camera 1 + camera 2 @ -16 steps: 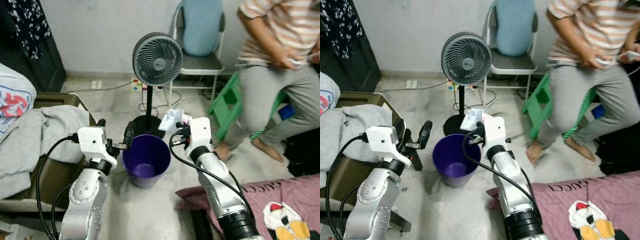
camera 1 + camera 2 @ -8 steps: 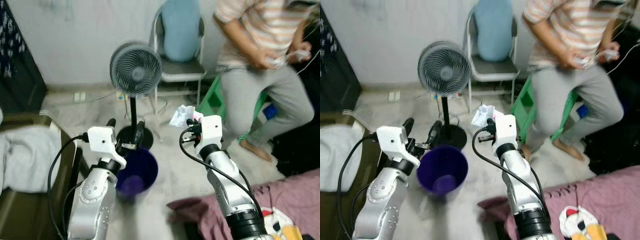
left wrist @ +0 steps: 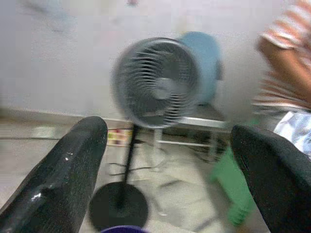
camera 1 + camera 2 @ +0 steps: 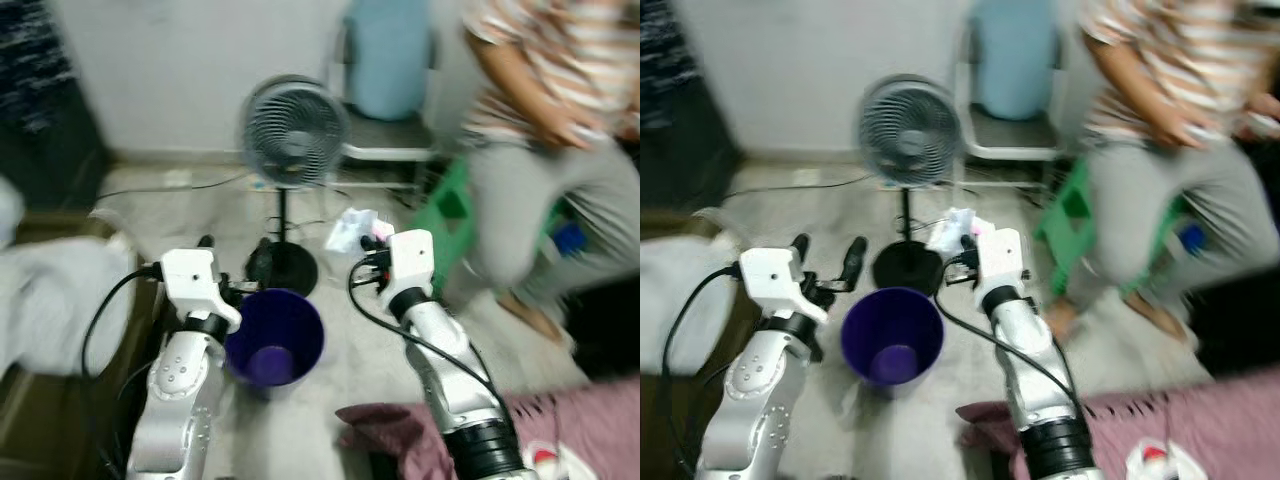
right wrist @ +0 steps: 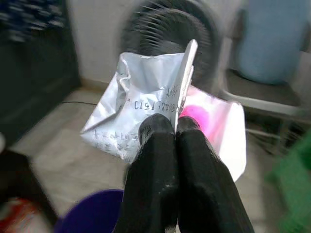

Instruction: Clean up the room

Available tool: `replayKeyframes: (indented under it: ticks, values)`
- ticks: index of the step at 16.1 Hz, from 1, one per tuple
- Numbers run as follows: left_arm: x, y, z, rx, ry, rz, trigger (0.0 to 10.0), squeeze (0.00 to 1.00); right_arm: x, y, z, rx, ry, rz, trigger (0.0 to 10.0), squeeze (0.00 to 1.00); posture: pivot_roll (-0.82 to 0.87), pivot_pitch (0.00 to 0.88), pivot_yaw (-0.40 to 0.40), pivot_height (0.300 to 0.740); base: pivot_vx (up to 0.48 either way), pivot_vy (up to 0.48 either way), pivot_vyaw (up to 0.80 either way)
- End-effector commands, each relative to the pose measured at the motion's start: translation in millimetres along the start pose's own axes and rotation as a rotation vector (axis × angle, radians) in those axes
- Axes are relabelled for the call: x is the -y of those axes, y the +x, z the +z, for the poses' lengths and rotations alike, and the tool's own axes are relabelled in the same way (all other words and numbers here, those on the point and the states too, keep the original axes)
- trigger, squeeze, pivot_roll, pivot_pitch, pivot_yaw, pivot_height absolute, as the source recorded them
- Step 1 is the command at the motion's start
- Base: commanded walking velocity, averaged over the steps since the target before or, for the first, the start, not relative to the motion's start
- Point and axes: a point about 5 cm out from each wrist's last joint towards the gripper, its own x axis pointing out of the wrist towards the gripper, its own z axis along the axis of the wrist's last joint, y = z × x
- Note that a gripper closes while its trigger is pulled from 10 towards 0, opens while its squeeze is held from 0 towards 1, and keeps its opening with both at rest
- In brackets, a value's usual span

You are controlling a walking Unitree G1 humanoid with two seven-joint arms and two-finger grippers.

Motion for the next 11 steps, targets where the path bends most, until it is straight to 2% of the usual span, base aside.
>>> replayKeyframes:
  ticks: [1,2,6,11]
  values:
    - [-0.4,-1.1,-1.9,-0.011,0.006,0.005,10.0,0.00,-1.6,0.5,3.7,0.018,-0.012,0.011,10.0,0.00,-0.03,0.088,-0.077,0.740,0.000,0.000,0.79]
    - [2.3,-1.1,-1.8,-0.014,-0.022,-0.027,10.0,0.00,-0.5,0.5,3.1,0.015,-0.012,0.007,10.0,0.00,-0.03,0.089,-0.078,0.740,0.000,0.000,0.79]
    - [4.8,-1.9,-0.5,-0.002,-0.018,-0.049,10.0,0.00,0.8,0.2,-0.5,-0.004,-0.030,-0.003,10.0,0.00,-0.03,0.089,-0.078,0.740,0.000,0.000,0.70]
    - [5.5,-3.1,0.2,0.000,-0.024,-0.062,10.0,0.00,0.1,-0.7,-2.2,-0.013,-0.023,-0.011,10.0,0.00,-0.03,0.093,-0.078,0.740,0.346,0.000,0.00]
